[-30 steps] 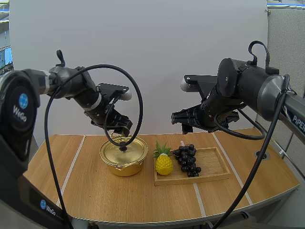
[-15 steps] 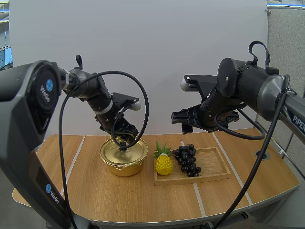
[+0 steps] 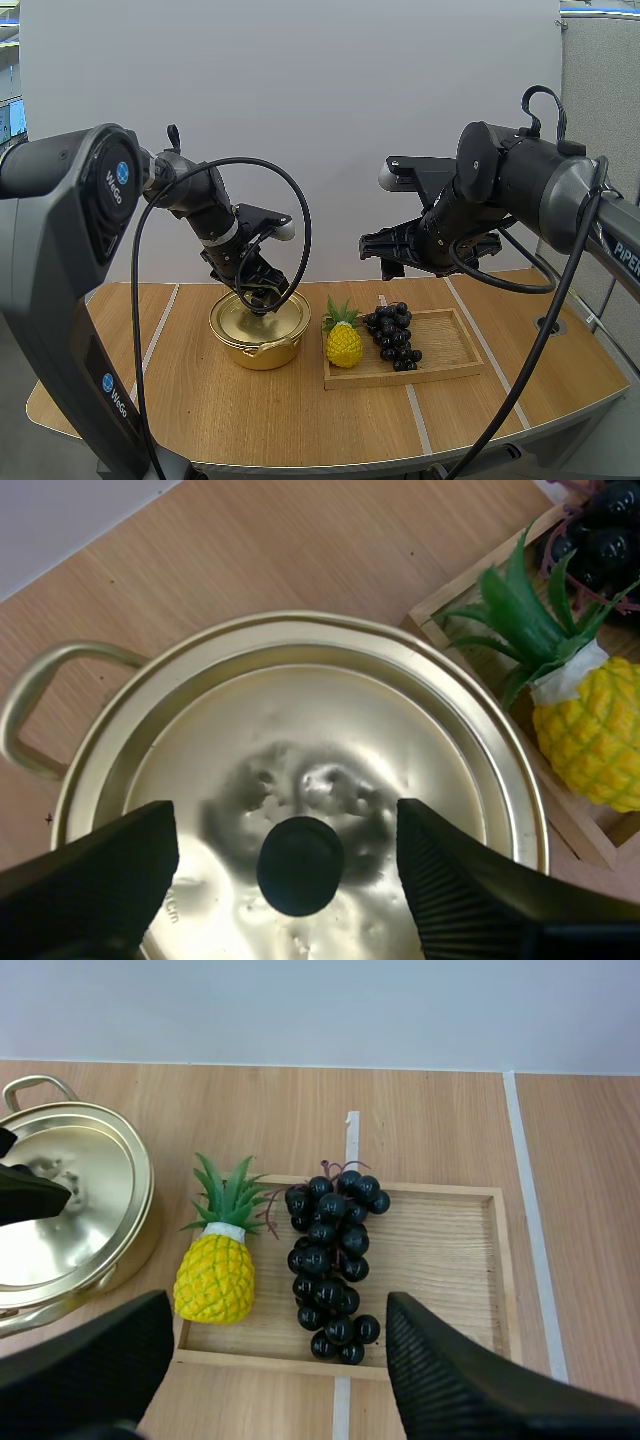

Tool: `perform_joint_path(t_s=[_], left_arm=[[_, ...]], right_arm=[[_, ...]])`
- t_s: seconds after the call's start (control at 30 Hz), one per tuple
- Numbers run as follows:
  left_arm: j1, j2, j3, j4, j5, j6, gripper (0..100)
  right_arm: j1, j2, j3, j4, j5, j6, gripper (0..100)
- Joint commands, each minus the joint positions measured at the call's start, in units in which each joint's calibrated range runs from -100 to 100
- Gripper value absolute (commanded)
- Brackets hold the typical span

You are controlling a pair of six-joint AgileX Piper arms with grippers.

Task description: Open the pot, put the grape inside, and close it

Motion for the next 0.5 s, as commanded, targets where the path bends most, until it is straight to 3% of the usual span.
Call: perform_joint_path(t_s=[0.0,0.43,0.47], left_arm=[[-0.20,0.8,-0.5,0.1,-0.9,0.4,100],[-0.20,1.3,-0.9,0.1,1.2,0.2,100],[-0.20,1.3,-0.9,0.1,1.5,0.2,84]], right_arm=[[-0.2,-0.1,-0.6,0.2,-0.9,0.1,100],[-0.2,-0.1,-0.6,0.2,-0.9,0.1,100],[-0.2,-0.1,-0.6,0.2,-0.9,0.1,100]])
